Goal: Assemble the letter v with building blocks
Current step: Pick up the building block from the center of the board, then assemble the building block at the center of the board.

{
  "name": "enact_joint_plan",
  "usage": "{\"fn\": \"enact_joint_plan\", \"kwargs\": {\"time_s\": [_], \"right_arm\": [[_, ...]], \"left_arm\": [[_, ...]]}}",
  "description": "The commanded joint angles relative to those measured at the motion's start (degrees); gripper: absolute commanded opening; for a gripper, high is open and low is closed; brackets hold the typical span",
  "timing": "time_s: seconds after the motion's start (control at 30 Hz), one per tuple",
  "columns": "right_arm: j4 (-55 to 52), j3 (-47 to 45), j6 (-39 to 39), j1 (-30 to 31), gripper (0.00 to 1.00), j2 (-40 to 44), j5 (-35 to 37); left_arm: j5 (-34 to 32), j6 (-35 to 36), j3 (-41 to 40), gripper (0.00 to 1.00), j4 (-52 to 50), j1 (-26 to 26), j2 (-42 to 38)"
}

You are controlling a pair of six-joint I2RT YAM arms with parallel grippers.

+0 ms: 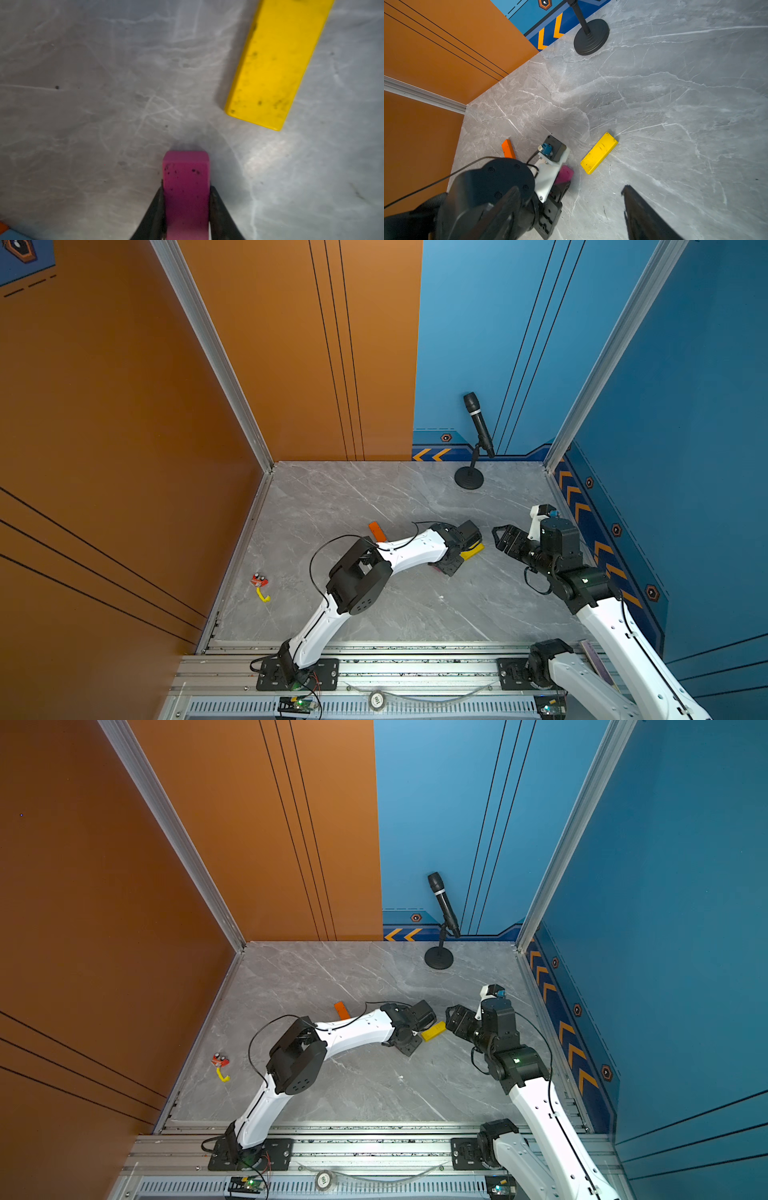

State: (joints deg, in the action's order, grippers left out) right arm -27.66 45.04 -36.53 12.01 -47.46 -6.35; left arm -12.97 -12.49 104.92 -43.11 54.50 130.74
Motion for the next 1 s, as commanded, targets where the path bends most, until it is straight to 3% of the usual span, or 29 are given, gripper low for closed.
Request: {"fn": "enact_joint_plan", "kwargs": {"time_s": [0.0,0.4,0.97], "right_arm": [[1.9,-0.8,-1.2,0.4,0.78,-0.7,-0.9],[3.9,-0.4,-2.2,2.5,0.78,-3.5,-0.2],[5.9,1.7,-2.3,6.5,0.77,-8.7,1.1]], "left_arm": [[-1.3,3.2,-0.9,0.11,-2.5,-2.8,-0.4],[-0.8,7.7,-2.4,0.09,-2.5,-7.6,-1.5],[4.8,9.4,-9.7,0.07,2.2,-11.1,-5.3]]}}
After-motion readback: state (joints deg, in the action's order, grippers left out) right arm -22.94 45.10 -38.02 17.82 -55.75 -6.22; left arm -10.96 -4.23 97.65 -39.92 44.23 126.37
